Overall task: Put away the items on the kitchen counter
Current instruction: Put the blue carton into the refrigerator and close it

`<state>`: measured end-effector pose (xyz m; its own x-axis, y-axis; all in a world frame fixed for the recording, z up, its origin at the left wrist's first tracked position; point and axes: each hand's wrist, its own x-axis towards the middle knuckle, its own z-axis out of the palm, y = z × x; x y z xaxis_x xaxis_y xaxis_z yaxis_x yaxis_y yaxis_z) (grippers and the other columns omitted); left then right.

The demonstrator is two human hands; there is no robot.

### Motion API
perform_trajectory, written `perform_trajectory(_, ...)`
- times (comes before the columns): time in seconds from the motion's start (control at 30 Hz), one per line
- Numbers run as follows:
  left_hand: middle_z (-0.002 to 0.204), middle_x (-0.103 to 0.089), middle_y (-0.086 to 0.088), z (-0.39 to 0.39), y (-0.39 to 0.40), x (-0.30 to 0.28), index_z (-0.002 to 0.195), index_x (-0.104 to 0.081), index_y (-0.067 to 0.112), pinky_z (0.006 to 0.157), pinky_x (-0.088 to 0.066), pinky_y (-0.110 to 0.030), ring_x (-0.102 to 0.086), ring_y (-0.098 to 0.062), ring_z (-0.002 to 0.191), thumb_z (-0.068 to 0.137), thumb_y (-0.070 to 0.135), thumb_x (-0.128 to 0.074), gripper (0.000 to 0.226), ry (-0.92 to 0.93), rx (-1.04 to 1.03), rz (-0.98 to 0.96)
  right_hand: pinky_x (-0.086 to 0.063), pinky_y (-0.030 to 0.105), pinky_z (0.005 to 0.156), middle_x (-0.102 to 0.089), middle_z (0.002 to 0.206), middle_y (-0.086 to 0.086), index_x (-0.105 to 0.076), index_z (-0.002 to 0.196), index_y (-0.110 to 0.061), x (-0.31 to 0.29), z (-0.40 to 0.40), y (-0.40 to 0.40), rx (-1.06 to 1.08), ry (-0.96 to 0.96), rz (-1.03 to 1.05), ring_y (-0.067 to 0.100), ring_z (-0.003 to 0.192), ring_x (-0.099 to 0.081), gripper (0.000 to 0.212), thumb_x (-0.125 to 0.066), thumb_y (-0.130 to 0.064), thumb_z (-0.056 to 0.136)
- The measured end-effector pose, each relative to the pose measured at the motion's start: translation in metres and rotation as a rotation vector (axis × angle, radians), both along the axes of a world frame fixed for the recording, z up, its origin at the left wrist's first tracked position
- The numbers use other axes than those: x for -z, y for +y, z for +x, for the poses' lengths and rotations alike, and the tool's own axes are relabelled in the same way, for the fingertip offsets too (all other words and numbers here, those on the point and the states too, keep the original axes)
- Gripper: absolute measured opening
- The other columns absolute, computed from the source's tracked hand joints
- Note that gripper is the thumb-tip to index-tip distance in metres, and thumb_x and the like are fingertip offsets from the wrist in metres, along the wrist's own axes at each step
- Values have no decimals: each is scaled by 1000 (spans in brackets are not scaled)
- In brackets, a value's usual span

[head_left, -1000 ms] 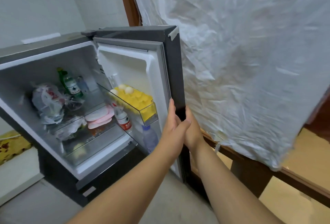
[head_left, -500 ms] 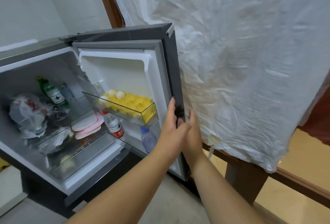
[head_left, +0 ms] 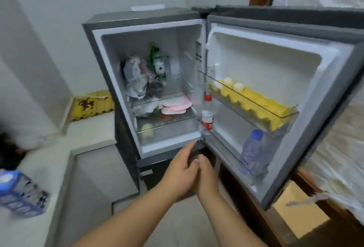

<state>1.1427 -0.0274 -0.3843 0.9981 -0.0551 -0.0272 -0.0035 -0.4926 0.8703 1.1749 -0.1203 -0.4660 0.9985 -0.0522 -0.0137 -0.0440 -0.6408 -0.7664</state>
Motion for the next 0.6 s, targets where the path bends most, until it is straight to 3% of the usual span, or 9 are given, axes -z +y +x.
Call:
perform_trajectory(0.07, 150, -37, 21, -2, 59, 12, 149, -28, 54, 117, -32, -30, -35, 0, 137, 100, 37, -50, 57, 10, -120, 4, -42, 24, 60, -57, 83, -11, -51, 80, -26, -10, 1, 49, -72, -6, 83, 8, 75, -57, 20, -48, -33, 98)
perform_trajectory(0.23, 149, -51, -3, -25, 194, 34, 149, -36, 43, 116, -39, -43, -50, -21, 135, 98, 33, -49, 54, 67, -365, -14, -45, 35, 67, -58, 86, -5, -53, 84, -24, -16, -11, 187, -324, -15, 121, 14, 79, -57, 25, -39, -30, 104)
perform_trajectory(0.33, 153, -45, -2, -49, 254, 35, 152, -37, 32, 117, -35, -34, -46, -18, 137, 102, 22, -48, 52, 88, -465, -7, -44, 39, 69, -55, 83, -1, -50, 81, -21, -6, -22, 254, -442, 0, 94, 19, 77, -56, 28, -38, -29, 104)
perform_trajectory(0.43, 157, -39, 3, -85, 333, 44, 154, -35, 25, 116, -24, -20, -35, -12, 145, 100, 23, -51, 57, 63, -551, 146, -46, 42, 71, -57, 83, 2, -52, 81, -20, 5, -44, 333, -604, 30, 50, 24, 78, -57, 26, -40, -28, 103)
perform_trajectory(0.53, 158, -37, 3, -115, 407, 54, 153, -35, 23, 121, -28, -33, -32, -13, 147, 91, 24, -56, 65, 54, -641, 275, -49, 36, 82, -66, 103, 2, -64, 108, -18, 11, -62, 403, -705, 7, 50, 23, 96, -63, 19, -53, -28, 97)
perform_trajectory(0.6, 154, -41, 1, -124, 447, 58, 150, -37, 18, 121, -28, -36, -34, -19, 146, 84, 22, -60, 70, 37, -727, 337, -47, 33, 93, -61, 123, 2, -57, 132, -19, 10, -71, 439, -763, -15, 74, 20, 112, -59, 42, -61, -30, 92)
